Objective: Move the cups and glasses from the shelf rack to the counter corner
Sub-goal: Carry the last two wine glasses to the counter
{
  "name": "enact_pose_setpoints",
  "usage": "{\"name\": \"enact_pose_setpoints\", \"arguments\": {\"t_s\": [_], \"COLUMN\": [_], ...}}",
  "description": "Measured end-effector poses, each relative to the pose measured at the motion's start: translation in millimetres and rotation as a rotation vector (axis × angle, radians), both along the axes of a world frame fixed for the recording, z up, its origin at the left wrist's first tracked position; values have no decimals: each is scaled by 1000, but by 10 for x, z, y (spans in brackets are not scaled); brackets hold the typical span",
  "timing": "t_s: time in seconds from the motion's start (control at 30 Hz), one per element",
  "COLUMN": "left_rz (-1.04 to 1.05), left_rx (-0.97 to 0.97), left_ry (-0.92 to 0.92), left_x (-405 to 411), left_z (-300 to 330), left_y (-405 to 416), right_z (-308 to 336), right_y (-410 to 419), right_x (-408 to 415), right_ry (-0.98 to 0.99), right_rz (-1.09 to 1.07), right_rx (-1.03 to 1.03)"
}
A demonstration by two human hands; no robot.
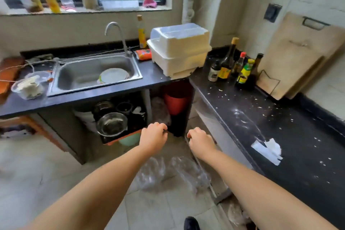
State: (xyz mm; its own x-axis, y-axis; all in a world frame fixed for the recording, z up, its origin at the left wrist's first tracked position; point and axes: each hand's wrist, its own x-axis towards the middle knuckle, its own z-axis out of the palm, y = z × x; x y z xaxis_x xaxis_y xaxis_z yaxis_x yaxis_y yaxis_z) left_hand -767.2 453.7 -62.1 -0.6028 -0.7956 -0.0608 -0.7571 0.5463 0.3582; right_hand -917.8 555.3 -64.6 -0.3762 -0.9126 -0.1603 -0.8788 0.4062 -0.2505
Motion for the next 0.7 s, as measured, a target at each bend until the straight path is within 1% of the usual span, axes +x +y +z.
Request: {"name": "enact_pose_setpoints", "arguments": {"t_s": [0.17,0.23,0.3,0.43,0.57,0.7], "left_rz": [227,342,412,578,703,839], "left_rx": [25,37,39,23,39,3], "left_ry": [-10,-10,-15,5,22,76], "left_x": [1035,1513,1868,2707,3398,4098], "left_z": [-84,-131,-144,-175,-46,139], "left_y": [-508,-764,-1005,-1711,-2327,-2824], "right_z": [-5,-35,-18,-49,88,268], "right_y": [-918,-1364,-1716,-2681,-3498,-4203], "right_x": [830,1241,1562,2388,3136,3861], "right_ry": [47,47,26,8,-58,-51], "right_rz": [251,371,442,611,693,819], "right_rx": [43,43,51,12,4,-2]}}
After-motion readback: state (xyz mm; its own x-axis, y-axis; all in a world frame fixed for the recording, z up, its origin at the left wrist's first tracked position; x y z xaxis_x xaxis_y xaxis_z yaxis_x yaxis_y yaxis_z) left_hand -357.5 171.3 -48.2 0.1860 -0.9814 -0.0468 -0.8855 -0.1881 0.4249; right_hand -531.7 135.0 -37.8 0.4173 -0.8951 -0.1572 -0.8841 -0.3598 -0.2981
